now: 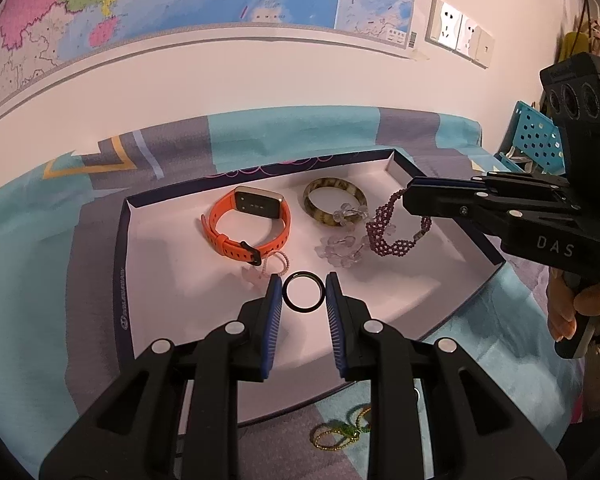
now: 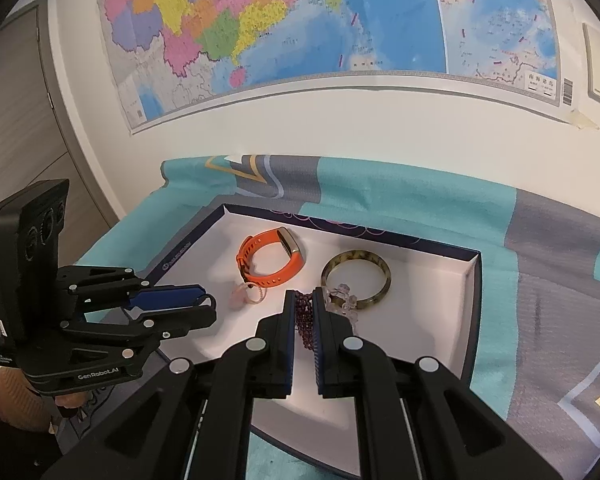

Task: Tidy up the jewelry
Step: 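Carry the beaded necklace over the box with the right gripper while the left holds the black ring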

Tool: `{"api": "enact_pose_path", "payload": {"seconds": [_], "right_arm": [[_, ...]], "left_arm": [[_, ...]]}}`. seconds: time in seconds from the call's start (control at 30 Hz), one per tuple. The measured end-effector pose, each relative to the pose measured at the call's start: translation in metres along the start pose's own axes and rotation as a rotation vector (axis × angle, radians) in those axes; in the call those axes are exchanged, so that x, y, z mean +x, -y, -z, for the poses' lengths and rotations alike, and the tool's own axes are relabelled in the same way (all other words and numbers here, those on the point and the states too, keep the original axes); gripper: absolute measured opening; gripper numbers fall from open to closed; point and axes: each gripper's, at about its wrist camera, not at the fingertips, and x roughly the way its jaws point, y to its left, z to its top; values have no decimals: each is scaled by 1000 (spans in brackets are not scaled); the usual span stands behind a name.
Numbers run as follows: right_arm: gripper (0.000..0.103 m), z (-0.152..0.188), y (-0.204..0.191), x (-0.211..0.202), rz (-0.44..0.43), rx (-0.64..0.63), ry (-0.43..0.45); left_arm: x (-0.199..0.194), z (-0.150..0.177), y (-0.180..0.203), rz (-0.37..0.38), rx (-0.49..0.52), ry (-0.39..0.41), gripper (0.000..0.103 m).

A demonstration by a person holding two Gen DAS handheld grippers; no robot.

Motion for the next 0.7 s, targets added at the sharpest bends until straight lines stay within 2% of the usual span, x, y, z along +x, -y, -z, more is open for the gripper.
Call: {"api": "enact_pose_path", "payload": {"seconds": [0.7], "right_arm": [[7,-3,6,19,-10,18,-22]], "left_arm": [[28,-1,-8,-19,-31,-64,23]]}}
